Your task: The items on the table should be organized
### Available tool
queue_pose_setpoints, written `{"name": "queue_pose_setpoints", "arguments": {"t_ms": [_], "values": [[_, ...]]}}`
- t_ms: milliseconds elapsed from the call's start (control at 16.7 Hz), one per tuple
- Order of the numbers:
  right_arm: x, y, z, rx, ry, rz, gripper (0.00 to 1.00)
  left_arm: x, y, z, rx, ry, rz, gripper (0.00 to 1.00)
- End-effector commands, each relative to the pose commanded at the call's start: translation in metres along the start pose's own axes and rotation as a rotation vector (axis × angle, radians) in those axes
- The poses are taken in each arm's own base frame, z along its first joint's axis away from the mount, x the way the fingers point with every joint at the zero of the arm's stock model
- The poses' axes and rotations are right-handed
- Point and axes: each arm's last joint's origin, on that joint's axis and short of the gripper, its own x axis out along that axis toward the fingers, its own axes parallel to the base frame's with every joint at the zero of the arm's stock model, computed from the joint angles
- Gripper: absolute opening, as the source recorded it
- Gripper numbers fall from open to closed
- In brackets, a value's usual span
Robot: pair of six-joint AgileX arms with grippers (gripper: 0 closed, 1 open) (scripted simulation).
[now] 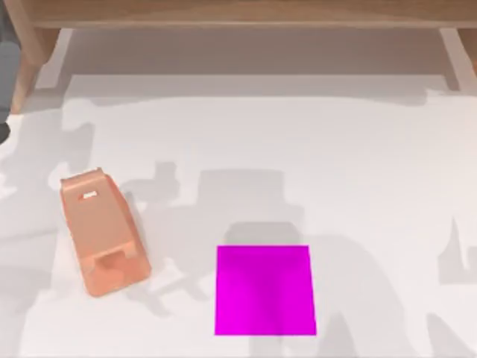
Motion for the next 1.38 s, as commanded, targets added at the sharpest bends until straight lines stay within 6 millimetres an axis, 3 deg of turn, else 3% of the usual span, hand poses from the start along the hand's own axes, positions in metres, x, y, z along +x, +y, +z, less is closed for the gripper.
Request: {"name": "queue_pose_setpoints", "arguments": {"t_ms": [240, 420, 600, 840, 960, 1140, 1380], "values": [[0.000, 0.000, 0.000, 0.000, 0.000, 0.000, 1.00, -0.036, -0.003, 0.075, 0.436, -0.043, 0.145, 0.00], [0.000, 0.000, 0.000, 0.000, 0.000, 0.000, 1.00, -0.040, -0.013, 0.142, 0.787, -0.082, 0.196, 0.00], [0.000, 0.000, 0.000, 0.000, 0.000, 0.000, 1.00, -0.016, -0.033, 0.212, 1.100, -0.119, 0.161, 0.00], [0.000, 0.000, 0.000, 0.000, 0.000, 0.000, 1.00, 0.040, -0.075, 0.287, 1.409, -0.138, 0.022, 0.00], [0.000, 0.000, 0.000, 0.000, 0.000, 0.000, 1.00, 0.068, -0.098, 0.312, 1.511, -0.134, -0.056, 0.00], [0.000, 0.000, 0.000, 0.000, 0.000, 0.000, 1.00, 0.097, -0.122, 0.330, 1.594, -0.120, -0.142, 0.00], [0.000, 0.000, 0.000, 0.000, 0.000, 0.000, 1.00, 0.100, -0.125, 0.332, 1.602, -0.118, -0.153, 0.00]]}}
